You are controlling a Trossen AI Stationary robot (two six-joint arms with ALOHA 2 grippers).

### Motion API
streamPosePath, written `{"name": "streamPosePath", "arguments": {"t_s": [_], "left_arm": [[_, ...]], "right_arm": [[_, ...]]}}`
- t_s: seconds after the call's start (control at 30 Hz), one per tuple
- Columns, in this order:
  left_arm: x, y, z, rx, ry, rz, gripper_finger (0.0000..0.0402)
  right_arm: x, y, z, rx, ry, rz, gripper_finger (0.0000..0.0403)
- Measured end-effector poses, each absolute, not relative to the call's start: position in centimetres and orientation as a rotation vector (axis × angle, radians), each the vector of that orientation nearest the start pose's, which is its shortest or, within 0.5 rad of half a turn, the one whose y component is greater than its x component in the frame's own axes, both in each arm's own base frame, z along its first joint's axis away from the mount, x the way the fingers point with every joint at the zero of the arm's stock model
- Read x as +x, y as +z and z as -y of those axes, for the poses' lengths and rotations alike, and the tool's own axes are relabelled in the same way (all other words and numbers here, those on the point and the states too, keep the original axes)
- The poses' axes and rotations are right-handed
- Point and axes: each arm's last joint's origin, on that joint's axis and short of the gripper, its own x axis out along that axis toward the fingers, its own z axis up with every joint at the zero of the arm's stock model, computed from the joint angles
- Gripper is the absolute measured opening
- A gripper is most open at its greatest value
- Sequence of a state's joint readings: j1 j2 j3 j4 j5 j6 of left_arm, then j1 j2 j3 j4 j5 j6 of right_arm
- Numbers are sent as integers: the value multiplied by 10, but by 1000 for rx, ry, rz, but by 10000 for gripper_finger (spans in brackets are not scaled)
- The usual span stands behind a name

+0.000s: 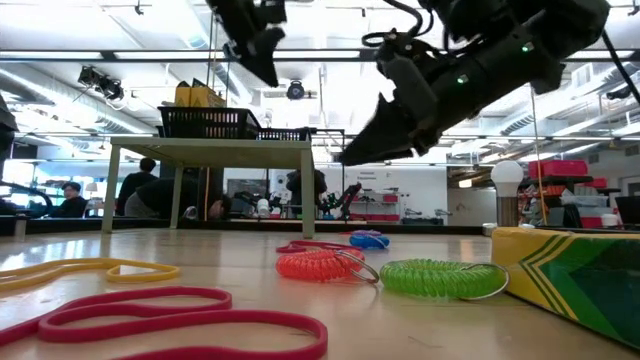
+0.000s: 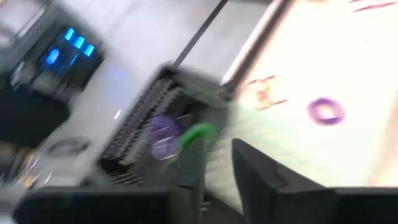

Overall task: Pick & Place Office Desk Supplies
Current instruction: Put the red rubber band into the top left black bin on the shelf

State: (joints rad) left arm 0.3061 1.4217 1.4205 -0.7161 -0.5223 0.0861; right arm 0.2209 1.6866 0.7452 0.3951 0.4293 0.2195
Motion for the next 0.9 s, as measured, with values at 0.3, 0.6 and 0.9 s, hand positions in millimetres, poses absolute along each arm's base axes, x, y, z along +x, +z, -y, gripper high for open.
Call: {"name": "streamPosePath", "arguments": {"t_s": [0.3,0.6,0.9], "left_arm": [[286,272,-19,142,420,-580,6],[268,206,42,4,151,-267,8],[264,166,58,-75,100,-248,9]], "right_arm": [[287,145,-50,17,-301,-522,9],[264,158,-51,19,-347,-463,14],[249,151,-55,136,-417,-634,21]]}}
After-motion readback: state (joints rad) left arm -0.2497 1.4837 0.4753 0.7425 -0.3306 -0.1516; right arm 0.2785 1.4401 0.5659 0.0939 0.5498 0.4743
